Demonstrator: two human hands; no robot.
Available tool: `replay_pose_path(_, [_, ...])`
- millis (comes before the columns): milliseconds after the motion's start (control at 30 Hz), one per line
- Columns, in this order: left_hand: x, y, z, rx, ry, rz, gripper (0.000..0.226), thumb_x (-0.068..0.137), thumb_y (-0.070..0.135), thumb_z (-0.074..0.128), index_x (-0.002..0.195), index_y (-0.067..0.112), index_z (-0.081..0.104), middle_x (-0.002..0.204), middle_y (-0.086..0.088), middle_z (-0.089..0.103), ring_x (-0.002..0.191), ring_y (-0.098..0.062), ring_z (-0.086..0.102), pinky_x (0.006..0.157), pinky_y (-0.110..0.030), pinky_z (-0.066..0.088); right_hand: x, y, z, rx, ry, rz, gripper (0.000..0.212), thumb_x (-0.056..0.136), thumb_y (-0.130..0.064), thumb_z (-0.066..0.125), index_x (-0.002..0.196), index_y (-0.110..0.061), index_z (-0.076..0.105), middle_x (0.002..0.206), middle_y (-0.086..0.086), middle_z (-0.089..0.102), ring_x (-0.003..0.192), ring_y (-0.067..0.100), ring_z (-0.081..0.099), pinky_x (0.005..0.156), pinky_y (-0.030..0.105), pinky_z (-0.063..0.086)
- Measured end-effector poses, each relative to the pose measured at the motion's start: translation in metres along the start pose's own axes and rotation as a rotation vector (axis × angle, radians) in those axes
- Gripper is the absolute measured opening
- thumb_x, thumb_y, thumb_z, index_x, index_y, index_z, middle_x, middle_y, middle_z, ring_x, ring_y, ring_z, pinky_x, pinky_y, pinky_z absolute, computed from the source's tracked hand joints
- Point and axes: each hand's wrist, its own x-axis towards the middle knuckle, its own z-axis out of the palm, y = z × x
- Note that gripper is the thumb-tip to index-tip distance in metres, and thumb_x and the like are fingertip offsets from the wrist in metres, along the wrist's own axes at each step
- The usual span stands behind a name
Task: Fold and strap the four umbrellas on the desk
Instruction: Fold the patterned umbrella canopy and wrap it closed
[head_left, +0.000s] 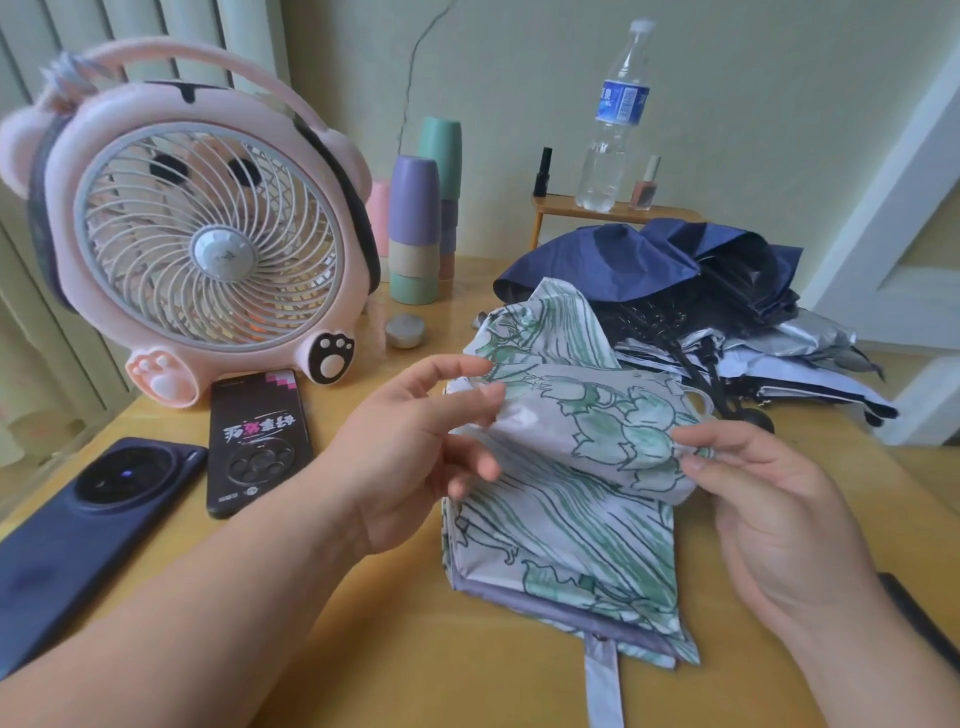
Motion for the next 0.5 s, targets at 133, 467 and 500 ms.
replay_pose_path(133, [0.0,0.0,-0.002,0.045,0.065,0.029,0.04,0.084,-0.007,0.069,0.117,0.013,0.061,0.074,-0.01,0.063,0.039,-0.019,0.048,0.035,-0.02,0.027,0.0,0.001,-0.001,-0.06,0.062,0.029,0.047,0.082,0.02,0.051,0.067,-0.015,0.078,0.068,0.003,0.069,0.079,0.016,0.063,0.086,0.034,0.042])
replay_pose_path(467, [0.001,0.0,-0.011,0.381,-0.007,-0.038,0.01,0.086,-0.007,0.07,0.092,0.0,0.074,0.059,-0.005,0.05,0.047,-0.015,0.028,0.043,-0.02,0.022,-0.002,-0.004,-0.004,-0.4,-0.021,0.074,0.04,0.08,0.013,0.055,0.057,-0.013,0.075,0.063,0.001,0.069,0.065,0.002,0.059,0.072,0.032,0.04])
replay_pose_path(500, [0.001,0.0,-0.011,0.386,-0.014,-0.033,0.011,0.083,-0.003,0.075,0.092,0.001,0.074,0.059,-0.004,0.05,0.047,-0.015,0.029,0.044,-0.021,0.023,-0.003,-0.006,-0.004,-0.42,-0.053,0.083,0.036,0.081,0.01,0.056,0.057,-0.011,0.074,0.062,0.004,0.068,0.062,0.002,0.057,0.07,0.033,0.038])
